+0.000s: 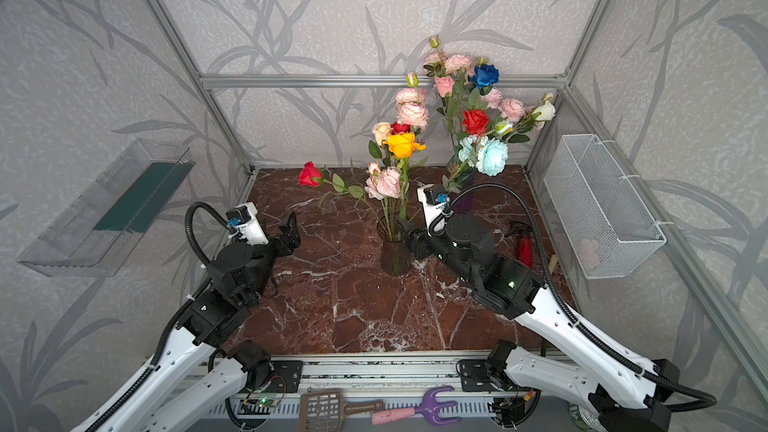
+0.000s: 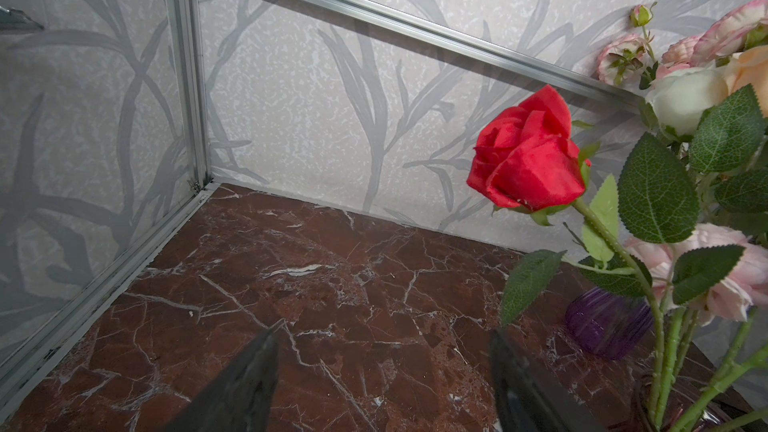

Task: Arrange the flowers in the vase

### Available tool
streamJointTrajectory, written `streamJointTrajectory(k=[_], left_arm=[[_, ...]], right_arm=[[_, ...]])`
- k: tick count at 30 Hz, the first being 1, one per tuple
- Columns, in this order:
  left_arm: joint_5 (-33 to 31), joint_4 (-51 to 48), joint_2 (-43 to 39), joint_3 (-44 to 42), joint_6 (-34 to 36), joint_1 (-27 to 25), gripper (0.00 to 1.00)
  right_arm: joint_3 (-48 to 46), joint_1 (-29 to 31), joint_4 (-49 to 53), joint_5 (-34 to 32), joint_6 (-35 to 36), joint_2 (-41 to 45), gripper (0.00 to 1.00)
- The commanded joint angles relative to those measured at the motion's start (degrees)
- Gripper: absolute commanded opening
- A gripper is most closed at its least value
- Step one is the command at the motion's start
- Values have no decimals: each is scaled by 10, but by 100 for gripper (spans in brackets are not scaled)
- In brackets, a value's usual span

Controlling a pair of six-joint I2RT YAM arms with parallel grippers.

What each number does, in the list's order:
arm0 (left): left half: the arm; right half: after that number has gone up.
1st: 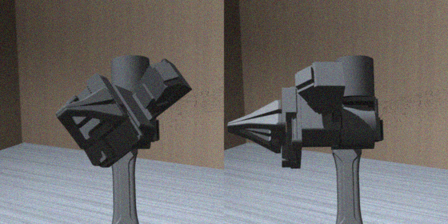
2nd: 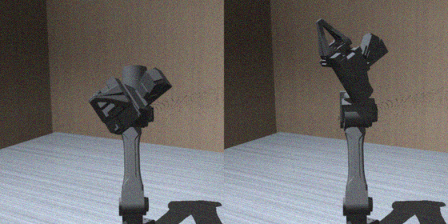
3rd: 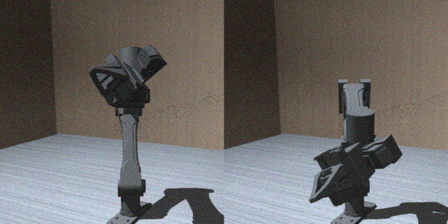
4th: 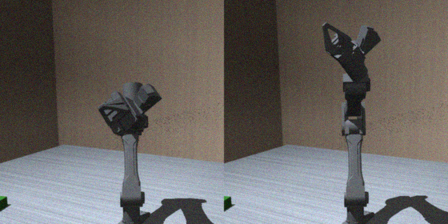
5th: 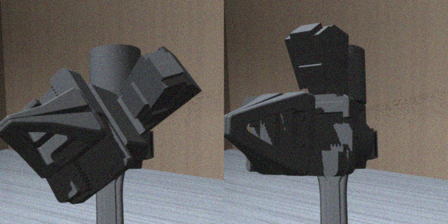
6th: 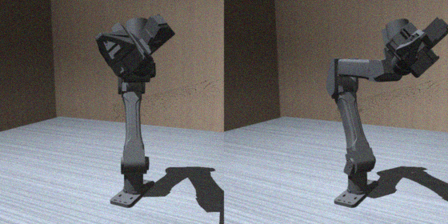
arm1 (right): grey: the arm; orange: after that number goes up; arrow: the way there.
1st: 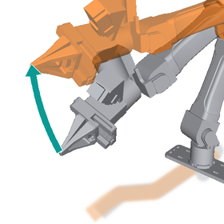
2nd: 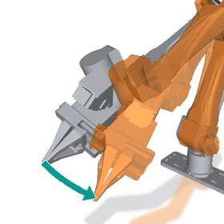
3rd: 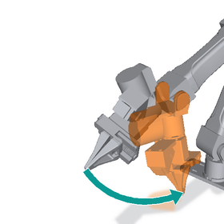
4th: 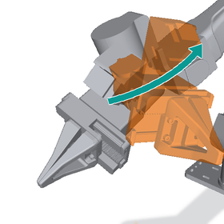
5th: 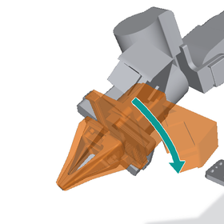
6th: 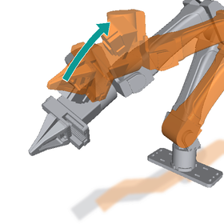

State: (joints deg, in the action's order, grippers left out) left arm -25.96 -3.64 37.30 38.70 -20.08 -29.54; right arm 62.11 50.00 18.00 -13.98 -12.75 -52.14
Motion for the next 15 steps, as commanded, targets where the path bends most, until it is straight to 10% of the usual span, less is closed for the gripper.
streamJointTrajectory(k=[1,6,15], left_arm=[[7,-22,5,29,-4,4,82],[32,-83,0,54,-30,2,99],[37,-205,7,64,-59,2,99]], right_arm=[[-26,5,53,-7,-16,56,72],[-74,5,99,-49,-40,156,75],[-116,5,254,-190,-93,209,99]])
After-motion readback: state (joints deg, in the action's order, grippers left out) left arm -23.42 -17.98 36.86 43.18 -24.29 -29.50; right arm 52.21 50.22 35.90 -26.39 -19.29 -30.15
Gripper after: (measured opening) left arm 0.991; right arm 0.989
